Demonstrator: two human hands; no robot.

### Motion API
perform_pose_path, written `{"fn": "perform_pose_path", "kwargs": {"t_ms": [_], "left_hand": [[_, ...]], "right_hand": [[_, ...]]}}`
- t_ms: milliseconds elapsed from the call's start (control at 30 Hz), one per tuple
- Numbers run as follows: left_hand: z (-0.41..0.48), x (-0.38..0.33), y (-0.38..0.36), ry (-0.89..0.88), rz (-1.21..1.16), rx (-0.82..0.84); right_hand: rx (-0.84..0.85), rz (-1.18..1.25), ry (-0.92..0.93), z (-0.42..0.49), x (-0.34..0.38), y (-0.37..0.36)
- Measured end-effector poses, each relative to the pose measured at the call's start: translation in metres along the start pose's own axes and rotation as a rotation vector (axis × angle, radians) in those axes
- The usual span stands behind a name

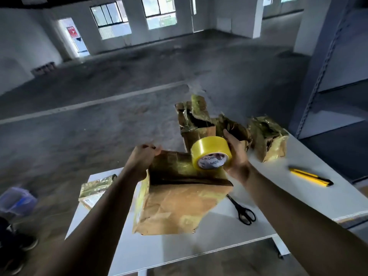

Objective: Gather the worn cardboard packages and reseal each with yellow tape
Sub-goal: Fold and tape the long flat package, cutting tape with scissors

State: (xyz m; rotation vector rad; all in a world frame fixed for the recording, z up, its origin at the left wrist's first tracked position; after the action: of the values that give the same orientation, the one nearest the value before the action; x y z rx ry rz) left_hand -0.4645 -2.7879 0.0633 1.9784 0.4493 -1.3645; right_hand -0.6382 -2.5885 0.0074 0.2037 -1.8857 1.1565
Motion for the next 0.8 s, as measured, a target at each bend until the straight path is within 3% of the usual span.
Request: {"fn": "perform_pose_path", "kwargs": {"t_ms": [100, 200, 233, 333, 400, 567, 667, 800], "left_hand": [[0.000, 0.026, 0.009, 0.074, -0.210, 0.062], [-0.002, 0.040, 0.016, 0.053, -0.216, 0.071], [0.001, 0.043, 0.022, -0.008, -0.081, 0.031], [0.000, 0.033, 0.031, -0.201, 0.624, -0.067], [-0.005, 0.026, 0.025, -0.256, 0.865, -0.044], [-0.012, 0.036, 0.005, -0.207, 1.047, 0.088], [-0.013, 0.049, 0.009, -0.223, 1.171, 0.021], [-0.009, 0.060, 0.013, -0.205, 1.168, -0.053]], "right_hand": [[0.050, -0.032, 0.004, -0.004, 0.002, -0.030], [0.030, -0.121, -0.028, -0.005, -0.009, -0.042], [0.023, -0.140, -0.040, -0.005, -0.013, -0.046], [-0.013, -0.215, -0.054, -0.002, -0.024, -0.057], [-0.045, -0.251, -0.088, 0.002, -0.033, -0.065], [0.092, -0.422, -0.074, -0.009, -0.049, -0.095], [0.117, -0.479, -0.048, -0.014, -0.056, -0.108], [0.027, -0.535, 0.000, -0.012, -0.055, -0.113]]}}
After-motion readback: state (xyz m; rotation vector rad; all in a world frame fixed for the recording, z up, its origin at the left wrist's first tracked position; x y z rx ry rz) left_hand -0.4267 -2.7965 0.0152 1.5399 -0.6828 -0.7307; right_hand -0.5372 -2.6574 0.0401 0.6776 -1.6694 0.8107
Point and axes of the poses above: each hand's wrist, its own z-axis towards the middle knuckle, its own y-axis out of the back of the hand, x = y × z, the point moved 4 cm from there along z, towards the middle knuckle, and after that the axes turned 6 degrees about x, right-handed, at the moved point
